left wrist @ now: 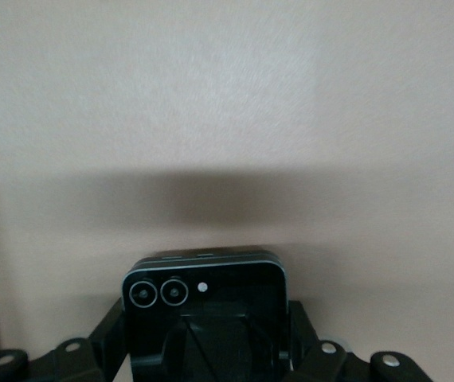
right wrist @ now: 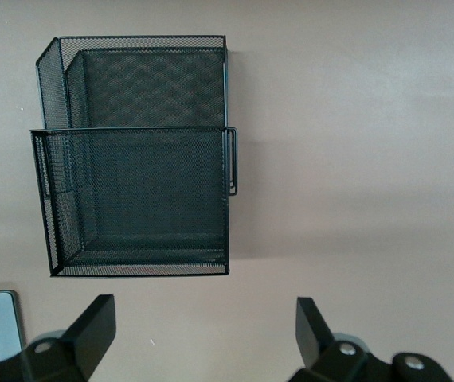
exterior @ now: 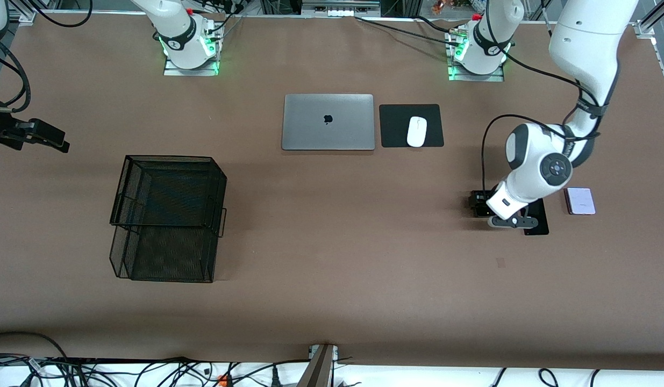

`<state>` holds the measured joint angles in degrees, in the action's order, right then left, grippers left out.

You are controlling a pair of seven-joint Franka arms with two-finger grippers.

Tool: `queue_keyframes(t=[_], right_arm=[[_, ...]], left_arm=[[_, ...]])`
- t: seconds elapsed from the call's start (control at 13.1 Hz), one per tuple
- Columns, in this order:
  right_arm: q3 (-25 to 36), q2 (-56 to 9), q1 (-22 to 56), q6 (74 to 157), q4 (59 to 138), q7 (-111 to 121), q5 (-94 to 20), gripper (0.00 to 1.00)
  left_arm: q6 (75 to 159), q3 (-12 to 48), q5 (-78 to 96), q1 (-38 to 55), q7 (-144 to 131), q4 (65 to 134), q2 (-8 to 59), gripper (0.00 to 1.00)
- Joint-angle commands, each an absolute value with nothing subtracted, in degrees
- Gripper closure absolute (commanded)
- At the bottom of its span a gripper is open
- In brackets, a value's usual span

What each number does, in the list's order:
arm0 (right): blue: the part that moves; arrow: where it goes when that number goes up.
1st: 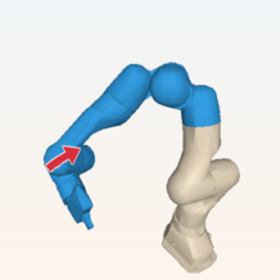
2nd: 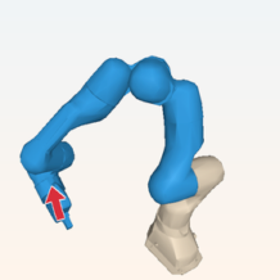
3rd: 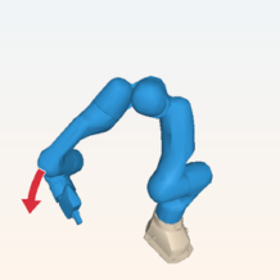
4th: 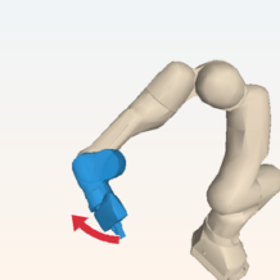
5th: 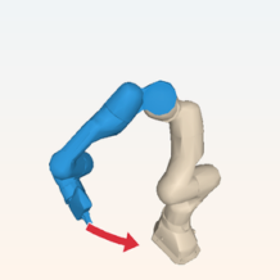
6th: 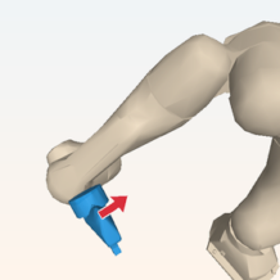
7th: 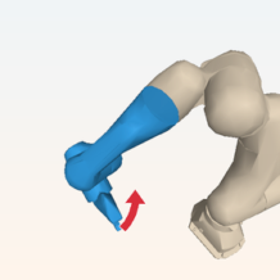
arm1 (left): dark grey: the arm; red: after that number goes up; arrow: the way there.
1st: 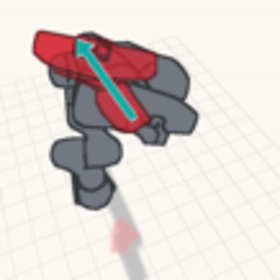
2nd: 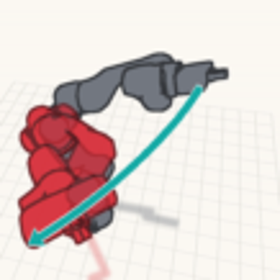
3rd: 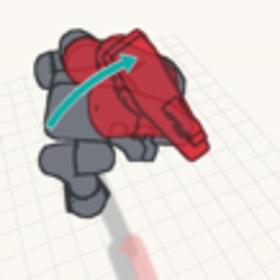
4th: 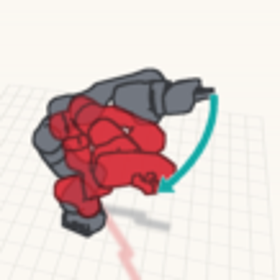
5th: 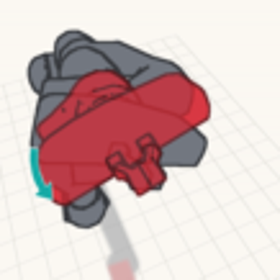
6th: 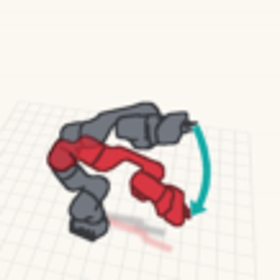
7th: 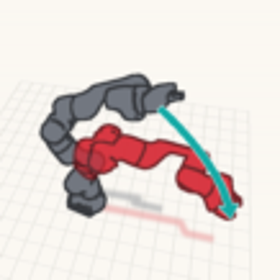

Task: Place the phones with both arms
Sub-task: 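Carry the flip phone beside the laptop and release it with the left gripper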

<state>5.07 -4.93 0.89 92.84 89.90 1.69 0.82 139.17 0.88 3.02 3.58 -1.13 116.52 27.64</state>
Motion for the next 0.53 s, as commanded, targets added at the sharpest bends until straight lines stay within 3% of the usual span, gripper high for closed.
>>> queue_keyframes(t=[0.0, 0.23, 0.46], right_arm=[[4.6, -4.3, 0.5, 93.3, 90.7, 1.0, 0.6, 0.00], [4.6, -4.3, 0.5, 93.3, 90.7, 1.0, 0.6, 0.00], [4.6, -4.3, 0.5, 93.3, 90.7, 1.0, 0.6, 0.00]], left_arm=[[125.2, 0.8, 3.3, 4.6, -1.1, 106.6, 26.5, 0.81], [115.7, 0.8, 3.3, 8.3, -2.7, 98.1, 26.8, 0.81], [115.2, 0.8, 3.4, 15.4, -9.4, 93.9, 27.3, 0.81]])
